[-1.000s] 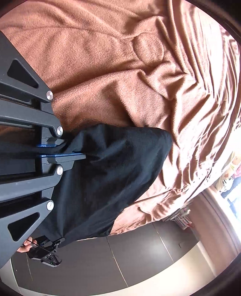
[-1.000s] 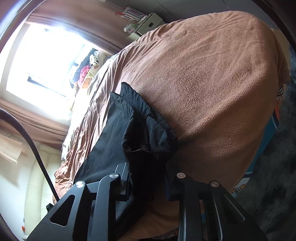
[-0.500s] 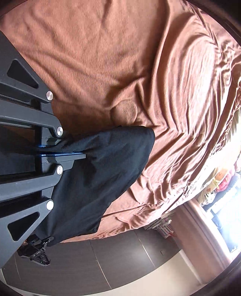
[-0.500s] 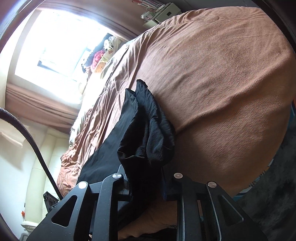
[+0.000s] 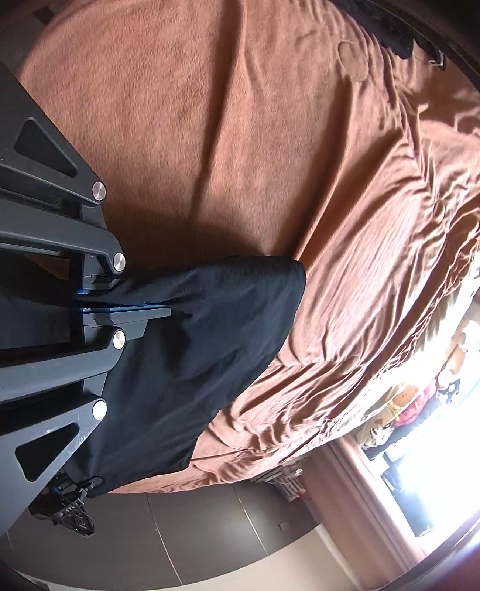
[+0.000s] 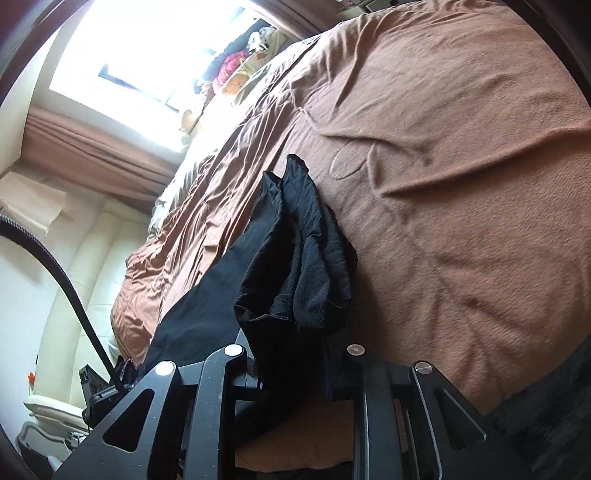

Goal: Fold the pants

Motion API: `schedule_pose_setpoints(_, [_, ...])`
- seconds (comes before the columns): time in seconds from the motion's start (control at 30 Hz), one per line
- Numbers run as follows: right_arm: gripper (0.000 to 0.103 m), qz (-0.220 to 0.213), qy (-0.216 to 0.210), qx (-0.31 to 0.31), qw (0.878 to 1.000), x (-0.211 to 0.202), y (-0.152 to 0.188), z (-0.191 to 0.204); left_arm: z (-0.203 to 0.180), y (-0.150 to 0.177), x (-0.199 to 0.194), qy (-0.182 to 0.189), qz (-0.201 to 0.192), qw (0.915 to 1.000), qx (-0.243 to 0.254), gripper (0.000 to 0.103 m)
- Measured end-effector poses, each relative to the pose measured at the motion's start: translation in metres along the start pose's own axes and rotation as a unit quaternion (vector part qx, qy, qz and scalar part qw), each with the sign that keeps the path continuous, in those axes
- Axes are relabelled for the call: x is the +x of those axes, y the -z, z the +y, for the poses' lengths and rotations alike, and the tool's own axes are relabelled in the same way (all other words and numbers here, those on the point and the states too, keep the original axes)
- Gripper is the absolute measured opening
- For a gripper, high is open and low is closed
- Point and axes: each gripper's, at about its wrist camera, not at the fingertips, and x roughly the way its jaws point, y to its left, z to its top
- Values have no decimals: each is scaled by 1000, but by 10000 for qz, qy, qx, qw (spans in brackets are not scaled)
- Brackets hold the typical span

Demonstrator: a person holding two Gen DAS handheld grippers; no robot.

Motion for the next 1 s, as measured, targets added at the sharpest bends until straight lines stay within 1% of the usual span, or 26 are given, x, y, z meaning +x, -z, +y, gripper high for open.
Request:
schedule_pose_setpoints(0.1, [19,71,42,-122,9999,18,0,12,15,-3,-5,-16,-23,10000,-87,4])
schedule_pose_setpoints(0.17, [18,93,92,-217,9997,26,-1,19,20,-2,-2,-50,44,9999,-92,5])
schedule_pose_setpoints(0.23, [18,56,209,-304,9993,27,3,24,24,3,3,-195,153,9996,-95,7])
schedule_pose_setpoints(0.3, [17,22,316,-382,9988,26,2,25,27,10,8,-349,236,9991,-73,14])
schedule_pose_setpoints(0.37, [16,-5,448,-390,9982,25,4,25,30,20,11,-506,308,9982,-67,32])
schedule_pose_setpoints(0.4, [16,-20,511,-373,9980,25,3,23,32,26,10,-559,320,9979,-83,34])
schedule_pose_setpoints(0.47, [15,-39,596,-327,9977,26,4,20,37,38,8,-541,330,9979,-119,36])
schedule_pose_setpoints(0.53, [15,65,534,-279,9982,26,6,14,43,50,2,-491,308,9981,-195,39])
schedule_pose_setpoints(0.63, [18,140,441,-307,9985,20,8,10,49,67,-9,-402,254,9983,-327,40])
schedule_pose_setpoints(0.67, [22,158,405,-318,9985,19,7,10,51,72,-13,-386,220,9984,-359,40])
schedule_pose_setpoints(0.7, [23,170,377,-316,9986,16,7,9,52,77,-17,-373,190,9984,-384,40])
schedule_pose_setpoints(0.73, [23,174,350,-334,9987,6,9,6,53,83,-21,-352,169,9984,-415,40])
schedule_pose_setpoints(0.9, [23,155,381,-625,9972,-14,12,10,55,107,-33,-286,123,9982,-514,40])
schedule_pose_setpoints(1.0, [23,145,374,-878,9953,-26,15,18,56,119,-36,-158,72,9983,-559,40])
